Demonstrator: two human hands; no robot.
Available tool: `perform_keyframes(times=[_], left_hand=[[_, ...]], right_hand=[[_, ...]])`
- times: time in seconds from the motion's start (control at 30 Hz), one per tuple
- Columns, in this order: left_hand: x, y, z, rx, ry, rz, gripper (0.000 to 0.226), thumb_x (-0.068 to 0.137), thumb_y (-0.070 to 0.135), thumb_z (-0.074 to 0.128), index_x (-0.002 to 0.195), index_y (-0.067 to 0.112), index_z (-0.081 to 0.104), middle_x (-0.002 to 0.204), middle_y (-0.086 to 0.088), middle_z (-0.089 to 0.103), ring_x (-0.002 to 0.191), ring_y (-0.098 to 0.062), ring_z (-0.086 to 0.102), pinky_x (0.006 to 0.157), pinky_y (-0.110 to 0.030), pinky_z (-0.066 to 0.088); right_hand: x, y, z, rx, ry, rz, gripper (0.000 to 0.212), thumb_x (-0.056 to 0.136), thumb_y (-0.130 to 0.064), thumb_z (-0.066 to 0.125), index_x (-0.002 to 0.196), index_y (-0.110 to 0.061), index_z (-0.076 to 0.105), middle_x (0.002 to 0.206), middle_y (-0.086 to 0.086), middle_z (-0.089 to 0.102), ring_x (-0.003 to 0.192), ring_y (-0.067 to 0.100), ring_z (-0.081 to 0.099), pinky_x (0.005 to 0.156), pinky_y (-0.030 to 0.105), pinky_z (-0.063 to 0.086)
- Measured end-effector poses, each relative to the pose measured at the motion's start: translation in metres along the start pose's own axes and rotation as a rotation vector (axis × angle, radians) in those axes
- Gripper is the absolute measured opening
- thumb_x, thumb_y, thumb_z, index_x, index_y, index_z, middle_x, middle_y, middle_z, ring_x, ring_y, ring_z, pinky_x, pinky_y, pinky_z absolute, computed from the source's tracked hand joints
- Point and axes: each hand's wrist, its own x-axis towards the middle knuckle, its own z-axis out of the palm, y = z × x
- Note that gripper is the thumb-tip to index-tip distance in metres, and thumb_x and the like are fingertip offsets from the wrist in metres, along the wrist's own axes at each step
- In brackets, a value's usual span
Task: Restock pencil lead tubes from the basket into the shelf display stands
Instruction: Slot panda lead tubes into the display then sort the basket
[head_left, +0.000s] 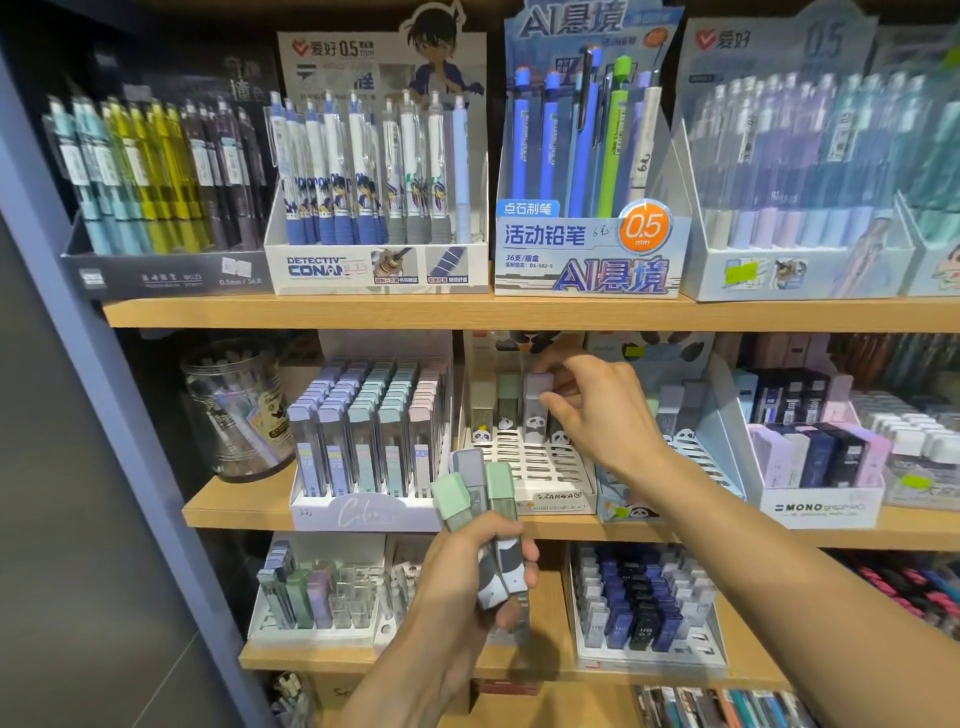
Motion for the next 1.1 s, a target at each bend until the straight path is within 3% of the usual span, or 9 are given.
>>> perform_keyframes(times=[0.13,0.33,0.47,0.57,0.67,0.73,0.83,1.0,1.1], left_hand=[[0.001,0.001,0.000,0.027,0.006,0.004,0.017,0.091,0.014,0.064,0.096,-0.003,0.066,0.074,-0.018,0.065,0.047,-0.018,0.055,0.034,-0.022,0.033],[-0.002,0.001,0.002,0.026,-0.005,0.036,0.034,0.094,0.015,0.070,0.125,0.003,0.063,0.100,-0.021,0.076,0.073,-0.026,0.073,0.039,-0.025,0.043],[-0.003,0.002,0.004,0.052,0.011,0.041,0.031,0.093,0.018,0.074,0.118,0.000,0.068,0.104,-0.023,0.076,0.077,-0.027,0.076,0.039,-0.025,0.044],[-0.005,0.002,0.005,0.068,0.007,0.063,0.026,0.092,0.019,0.075,0.106,-0.002,0.071,0.092,-0.021,0.076,0.077,-0.028,0.075,0.039,-0.026,0.043],[-0.004,0.003,0.003,0.064,0.007,0.081,0.032,0.092,0.019,0.075,0.112,-0.006,0.069,0.093,-0.023,0.074,0.069,-0.026,0.074,0.038,-0.025,0.043],[-0.002,0.002,0.002,0.072,0.010,0.094,0.036,0.092,0.019,0.076,0.115,-0.007,0.068,0.092,-0.023,0.073,0.067,-0.024,0.073,0.037,-0.025,0.043],[-0.002,0.001,0.003,0.065,0.007,0.090,0.034,0.093,0.020,0.074,0.117,-0.003,0.068,0.091,-0.018,0.075,0.069,-0.025,0.073,0.037,-0.024,0.042],[-0.004,0.002,0.007,0.024,0.030,0.062,0.026,0.094,0.019,0.071,0.119,0.009,0.067,0.099,-0.015,0.080,0.065,-0.024,0.073,0.038,-0.023,0.040],[0.000,0.003,0.004,0.002,0.061,0.068,0.023,0.097,0.017,0.068,0.118,0.009,0.065,0.098,-0.015,0.080,0.060,-0.023,0.070,0.036,-0.022,0.040]], right_hand=[[0.004,0.002,0.002,-0.094,-0.025,-0.010,0.015,0.091,-0.017,0.070,0.105,-0.014,0.068,0.086,0.005,0.073,0.084,0.027,0.070,0.078,0.045,0.059],[0.003,-0.007,0.005,-0.296,-0.008,-0.068,0.016,0.093,-0.011,0.065,0.106,-0.008,0.072,0.096,0.015,0.067,0.093,0.040,0.063,0.075,0.046,0.053],[0.001,-0.008,0.006,-0.386,-0.094,-0.083,0.023,0.090,-0.001,0.063,0.108,-0.009,0.075,0.099,0.014,0.070,0.094,0.040,0.065,0.076,0.047,0.056],[-0.008,-0.009,0.003,-0.384,-0.025,-0.138,0.031,0.088,0.001,0.067,0.116,-0.012,0.072,0.098,0.010,0.065,0.093,0.037,0.062,0.074,0.041,0.054],[-0.033,-0.024,-0.009,-0.038,0.020,-0.020,0.028,0.090,-0.024,0.076,0.117,-0.023,0.069,0.090,-0.008,0.064,0.082,0.012,0.061,0.072,0.024,0.049],[-0.051,-0.037,-0.016,0.347,-0.166,0.241,0.025,0.087,-0.036,0.079,0.109,-0.030,0.069,0.084,-0.008,0.072,0.074,0.007,0.067,0.074,0.024,0.054],[-0.065,-0.038,-0.016,0.714,-0.329,0.499,0.024,0.087,-0.019,0.081,0.108,-0.023,0.070,0.079,0.003,0.076,0.070,0.013,0.069,0.074,0.031,0.056],[-0.056,-0.029,-0.024,0.875,-0.150,0.505,0.019,0.086,-0.003,0.079,0.103,-0.010,0.071,0.078,0.017,0.075,0.064,0.020,0.066,0.066,0.031,0.056],[-0.046,-0.029,-0.029,0.798,-0.103,0.422,0.020,0.085,-0.003,0.079,0.102,-0.009,0.071,0.077,0.015,0.075,0.065,0.017,0.070,0.067,0.028,0.058]])
